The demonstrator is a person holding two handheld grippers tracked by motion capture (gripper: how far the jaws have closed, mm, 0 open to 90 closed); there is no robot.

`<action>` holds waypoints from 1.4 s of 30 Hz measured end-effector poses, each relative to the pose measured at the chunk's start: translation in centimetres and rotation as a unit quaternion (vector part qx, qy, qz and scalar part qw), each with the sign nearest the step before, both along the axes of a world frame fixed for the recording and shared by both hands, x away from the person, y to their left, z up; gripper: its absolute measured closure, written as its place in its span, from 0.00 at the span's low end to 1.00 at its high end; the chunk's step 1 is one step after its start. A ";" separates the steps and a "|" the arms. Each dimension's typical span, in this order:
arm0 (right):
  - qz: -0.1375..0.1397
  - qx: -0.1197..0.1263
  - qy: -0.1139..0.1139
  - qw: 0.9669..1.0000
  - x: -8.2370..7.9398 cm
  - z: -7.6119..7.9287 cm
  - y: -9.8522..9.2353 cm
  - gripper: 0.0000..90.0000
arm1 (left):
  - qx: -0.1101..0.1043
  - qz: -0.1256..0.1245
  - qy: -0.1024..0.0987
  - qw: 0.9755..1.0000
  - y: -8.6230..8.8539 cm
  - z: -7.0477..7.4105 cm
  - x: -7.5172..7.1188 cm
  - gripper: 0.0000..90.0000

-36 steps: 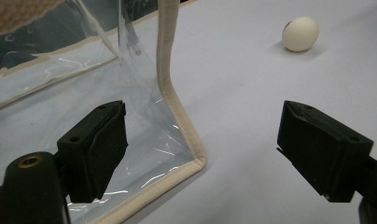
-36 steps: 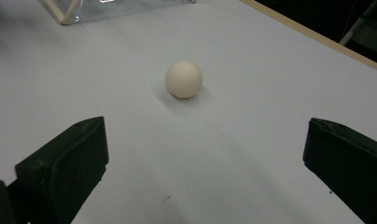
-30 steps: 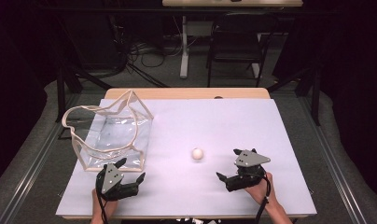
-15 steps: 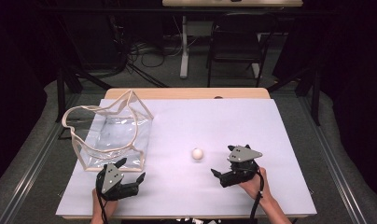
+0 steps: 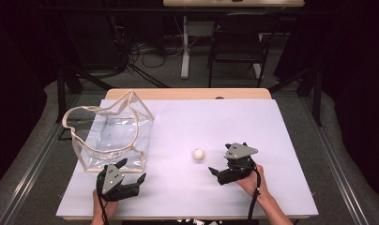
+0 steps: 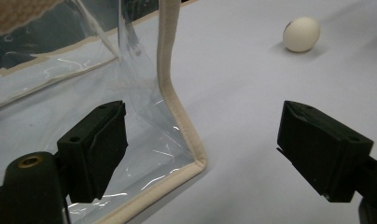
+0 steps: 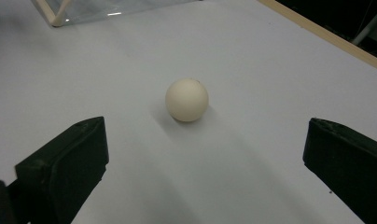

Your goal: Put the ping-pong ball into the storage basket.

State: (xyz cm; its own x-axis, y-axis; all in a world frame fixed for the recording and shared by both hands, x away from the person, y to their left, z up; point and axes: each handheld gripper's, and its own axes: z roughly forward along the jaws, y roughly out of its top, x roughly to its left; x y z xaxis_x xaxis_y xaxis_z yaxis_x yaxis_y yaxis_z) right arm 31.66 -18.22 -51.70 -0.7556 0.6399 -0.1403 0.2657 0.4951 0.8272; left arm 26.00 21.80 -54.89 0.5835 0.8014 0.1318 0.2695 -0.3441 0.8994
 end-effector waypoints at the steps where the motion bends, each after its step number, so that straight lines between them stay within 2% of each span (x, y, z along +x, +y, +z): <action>1: 0.000 0.000 0.001 1.000 0.1 0.0 0.1 0.00 | 0.000 0.000 0.000 1.000 0.0 0.0 0.0 0.18; 11: 0.007 -0.005 0.010 1.000 1.0 -0.4 0.8 0.00 | 0.003 -0.002 0.000 1.000 0.0 0.0 0.0 0.18; 26: 0.002 -0.011 0.021 1.000 2.7 -0.5 1.9 0.00 | 0.005 -0.002 0.001 1.000 0.0 0.0 0.0 0.18; 42: -0.006 -0.006 0.032 0.999 4.0 -0.6 2.5 0.00 | 0.006 -0.002 0.000 1.000 0.0 0.0 0.1 0.18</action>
